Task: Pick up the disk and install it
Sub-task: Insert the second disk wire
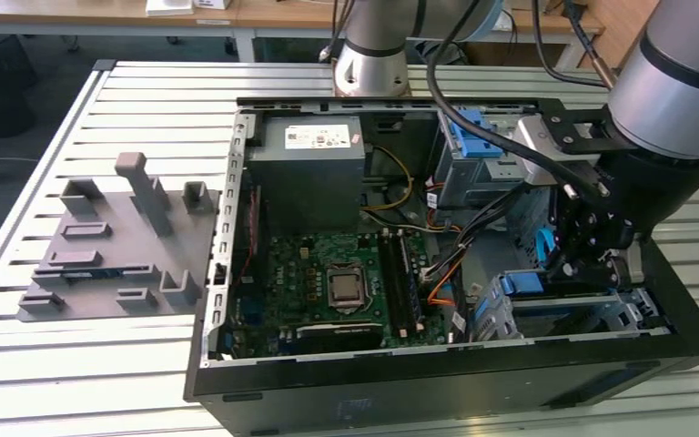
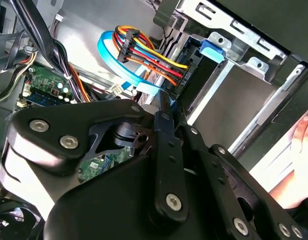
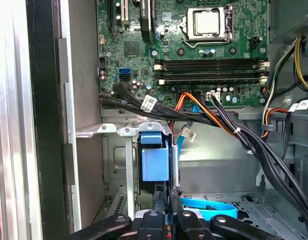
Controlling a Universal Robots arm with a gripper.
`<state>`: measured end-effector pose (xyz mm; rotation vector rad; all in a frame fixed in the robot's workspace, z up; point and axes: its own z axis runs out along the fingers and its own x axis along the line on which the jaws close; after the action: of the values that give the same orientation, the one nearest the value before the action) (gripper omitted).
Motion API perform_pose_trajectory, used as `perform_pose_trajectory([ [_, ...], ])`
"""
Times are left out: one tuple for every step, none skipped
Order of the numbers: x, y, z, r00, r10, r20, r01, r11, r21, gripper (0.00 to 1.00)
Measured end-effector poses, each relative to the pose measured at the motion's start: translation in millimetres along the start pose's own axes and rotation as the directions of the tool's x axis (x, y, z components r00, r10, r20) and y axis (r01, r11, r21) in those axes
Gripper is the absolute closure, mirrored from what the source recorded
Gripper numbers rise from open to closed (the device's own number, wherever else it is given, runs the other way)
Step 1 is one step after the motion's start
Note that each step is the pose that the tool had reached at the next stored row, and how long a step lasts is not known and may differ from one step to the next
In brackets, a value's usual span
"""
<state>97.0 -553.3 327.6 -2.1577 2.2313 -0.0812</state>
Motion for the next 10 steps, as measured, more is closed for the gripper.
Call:
perform_pose_trajectory([
  [0.0, 0.0, 0.0, 1.0, 0.0, -0.0001, 0.0, 1.0, 0.0, 0.84],
  [0.0, 0.0, 0.0, 1.0, 0.0, 0.0, 0.0, 1.0, 0.0, 0.84],
  [0.0, 0.0, 0.0, 1.0, 0.0, 0.0, 0.0, 1.0, 0.0, 0.84],
  [0.1, 0.0, 0.1, 1.0, 0.0, 0.0, 0.0, 1.0, 0.0, 0.84],
  [0.1, 0.0, 0.3, 1.0, 0.0, 0.0005, 0.0, 1.0, -0.0001, 0.83],
  [0.1, 0.0, 0.4, 1.0, 0.0, 0.0005, 0.0, 1.0, -0.0001, 0.83],
  [0.1, 0.0, 0.3, 1.0, 0.0, 0.0005, 0.0, 1.0, 0.0, 0.83],
  [0.2, 0.0, 0.2, 1.0, 0.0, 0.0004, 0.0, 1.0, 0.0, 0.76],
  [0.2, 0.0, 0.0, 1.0, 0.0, 0.0002, 0.0, 1.0, 0.0, 0.76],
  [0.2, 0.0, -0.3, 1.0, 0.0, 0.0001, 0.0, 1.0, 0.0, 0.76],
])
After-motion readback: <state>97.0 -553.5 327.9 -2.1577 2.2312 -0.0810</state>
